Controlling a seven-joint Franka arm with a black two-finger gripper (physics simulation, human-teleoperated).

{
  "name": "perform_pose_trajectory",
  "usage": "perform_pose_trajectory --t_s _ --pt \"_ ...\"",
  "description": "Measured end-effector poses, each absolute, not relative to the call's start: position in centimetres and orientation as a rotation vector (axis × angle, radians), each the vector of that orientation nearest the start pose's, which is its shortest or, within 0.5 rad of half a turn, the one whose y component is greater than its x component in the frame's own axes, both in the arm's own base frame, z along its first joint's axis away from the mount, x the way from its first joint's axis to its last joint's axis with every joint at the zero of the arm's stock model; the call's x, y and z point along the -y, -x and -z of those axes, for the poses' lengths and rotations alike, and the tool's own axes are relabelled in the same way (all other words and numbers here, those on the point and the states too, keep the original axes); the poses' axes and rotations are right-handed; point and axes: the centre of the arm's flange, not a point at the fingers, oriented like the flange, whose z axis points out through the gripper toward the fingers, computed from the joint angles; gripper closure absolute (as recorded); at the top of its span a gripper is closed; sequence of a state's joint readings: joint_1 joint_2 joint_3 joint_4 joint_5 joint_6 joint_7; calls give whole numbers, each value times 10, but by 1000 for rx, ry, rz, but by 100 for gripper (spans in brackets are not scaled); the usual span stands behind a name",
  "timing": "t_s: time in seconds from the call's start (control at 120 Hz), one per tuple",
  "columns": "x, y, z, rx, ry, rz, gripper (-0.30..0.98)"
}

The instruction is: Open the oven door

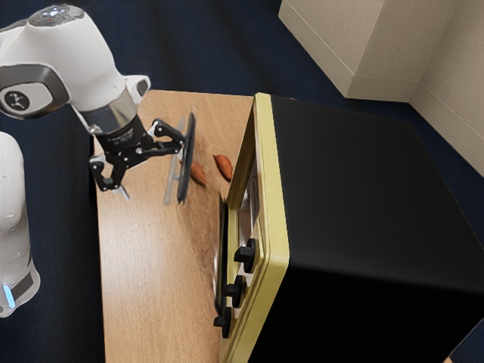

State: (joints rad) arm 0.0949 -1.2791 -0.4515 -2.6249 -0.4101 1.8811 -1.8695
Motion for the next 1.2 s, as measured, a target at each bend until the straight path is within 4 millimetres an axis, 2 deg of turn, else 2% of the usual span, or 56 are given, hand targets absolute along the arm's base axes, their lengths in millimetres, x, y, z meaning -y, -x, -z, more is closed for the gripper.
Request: perform_pose_trajectory --t_s 0.642,0.85,0.933,1.017,1.05,1.083,1.108,1.142,1.167,1.2 --pt "139 -159 -543 -2107 -1702 -380 0" --pt "132 -121 -548 -2151 -1646 -379 0" --pt "133 -91 -563 -2150 -1624 -382 0" --pt "134 -78 -569 -2200 -1632 -370 0" --pt "148 -69 -586 -2196 -1645 -430 5" --pt "164 -77 -617 -2225 -1669 -471 12" --pt "176 -98 -643 -2261 -1705 -467 17" --pt "182 -155 -676 -2336 -1775 -384 24" --pt "178 -200 -691 -2386 -1812 -311 29" --pt "164 -260 -707 -2433 -1834 -205 24"
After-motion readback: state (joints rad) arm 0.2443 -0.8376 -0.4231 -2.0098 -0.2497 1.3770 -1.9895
